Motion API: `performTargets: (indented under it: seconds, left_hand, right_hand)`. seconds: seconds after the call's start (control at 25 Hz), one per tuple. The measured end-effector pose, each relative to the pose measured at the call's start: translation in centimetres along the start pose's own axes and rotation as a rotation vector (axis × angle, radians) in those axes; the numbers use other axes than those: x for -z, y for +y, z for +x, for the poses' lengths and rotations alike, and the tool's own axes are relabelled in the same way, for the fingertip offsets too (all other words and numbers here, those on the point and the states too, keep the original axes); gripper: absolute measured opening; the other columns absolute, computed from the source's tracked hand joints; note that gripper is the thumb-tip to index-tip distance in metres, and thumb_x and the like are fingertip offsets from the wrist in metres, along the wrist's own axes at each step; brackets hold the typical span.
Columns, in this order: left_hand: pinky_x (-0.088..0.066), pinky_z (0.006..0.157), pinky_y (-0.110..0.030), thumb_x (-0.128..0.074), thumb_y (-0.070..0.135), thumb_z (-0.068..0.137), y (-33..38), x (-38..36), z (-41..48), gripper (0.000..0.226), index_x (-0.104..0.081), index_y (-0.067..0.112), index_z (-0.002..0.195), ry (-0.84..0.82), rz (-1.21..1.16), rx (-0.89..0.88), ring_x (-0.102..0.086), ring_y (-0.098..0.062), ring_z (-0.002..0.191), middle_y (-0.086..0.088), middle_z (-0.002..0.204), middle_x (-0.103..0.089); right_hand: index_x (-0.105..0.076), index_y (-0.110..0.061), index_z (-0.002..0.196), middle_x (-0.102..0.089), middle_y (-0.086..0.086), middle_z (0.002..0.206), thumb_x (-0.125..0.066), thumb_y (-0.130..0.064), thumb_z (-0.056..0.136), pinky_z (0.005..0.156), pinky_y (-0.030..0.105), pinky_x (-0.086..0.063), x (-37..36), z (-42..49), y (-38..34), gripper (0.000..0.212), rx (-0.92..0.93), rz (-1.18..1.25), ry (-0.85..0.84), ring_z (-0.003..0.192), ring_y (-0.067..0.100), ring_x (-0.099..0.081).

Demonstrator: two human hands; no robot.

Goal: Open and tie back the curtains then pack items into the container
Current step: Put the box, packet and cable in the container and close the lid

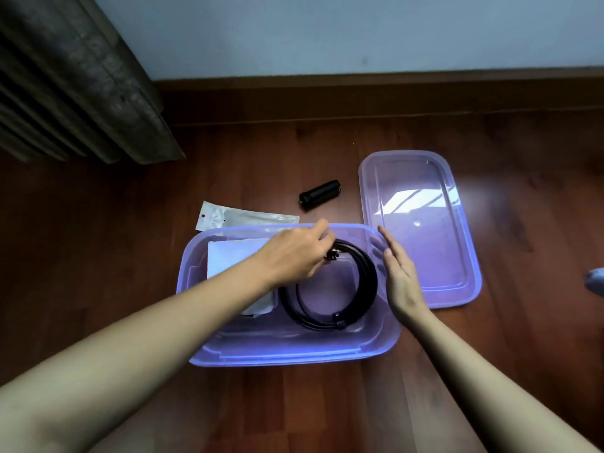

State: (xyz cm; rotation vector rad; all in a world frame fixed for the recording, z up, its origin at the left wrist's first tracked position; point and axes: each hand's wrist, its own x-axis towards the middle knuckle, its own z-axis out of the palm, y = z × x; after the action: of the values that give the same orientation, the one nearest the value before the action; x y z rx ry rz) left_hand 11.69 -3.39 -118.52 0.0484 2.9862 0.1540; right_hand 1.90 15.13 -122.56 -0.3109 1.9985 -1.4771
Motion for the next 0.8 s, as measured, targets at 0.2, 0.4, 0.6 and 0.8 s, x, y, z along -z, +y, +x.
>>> performTargets:
  seconds: [0.2, 0.4, 0.6, 0.8]
  left_hand:
    - [-0.033, 0.032, -0.021, -0.065, 0.01, 0.065, 1.6, -1.2, 1.2, 0.006, -0.061, 0.014, 0.068, 0.098, 0.145, 0.129, -0.06, -0.021, 0.041, -0.003, 0.058, -0.058]
    - [-0.047, 0.069, -0.038, -0.059, 0.033, 0.089, 1.9, -0.5, 1.2, 0.046, -0.039, 0.006, 0.12, -0.162, -0.045, 0.374, -0.061, -0.034, 0.103, -0.015, 0.11, -0.062]
    - [-0.039, 0.064, -0.038, -0.051, -0.007, 0.083, 2.8, -1.5, 0.9, 0.042, -0.035, 0.002, 0.12, -0.276, -0.152, 0.458, -0.061, -0.04, 0.1, -0.021, 0.107, -0.062]
    - [-0.048, 0.078, -0.036, -0.048, -0.008, 0.085, 3.4, -0.7, 0.7, 0.038, -0.042, -0.002, 0.122, -0.318, -0.031, 0.433, -0.059, -0.034, 0.108, -0.021, 0.125, -0.049]
  right_hand:
    - [-0.019, -0.028, 0.147, -0.05, -0.001, 0.139, -0.071, -0.019, 0.073, 0.099, 0.038, -0.045, -0.2, -0.4, -0.4, 0.091, 0.091, -0.577, -0.016, 0.124, 0.019, -0.052]
    - [-0.019, -0.031, 0.145, -0.057, 0.0, 0.13, -0.07, -0.012, 0.07, 0.091, 0.042, -0.049, -0.3, -0.1, 0.0, 0.092, 0.086, -0.641, 0.007, 0.115, 0.025, -0.058]
    - [-0.021, -0.029, 0.144, -0.058, -0.002, 0.129, -0.069, -0.009, 0.07, 0.089, 0.041, -0.05, -0.3, -0.2, -0.3, 0.091, 0.098, -0.622, 0.013, 0.113, 0.023, -0.058]
    - [-0.02, -0.027, 0.146, -0.057, -0.001, 0.13, -0.078, -0.011, 0.07, 0.088, 0.044, -0.05, -0.2, -0.3, -0.2, 0.096, 0.086, -0.603, -0.006, 0.114, 0.022, -0.057]
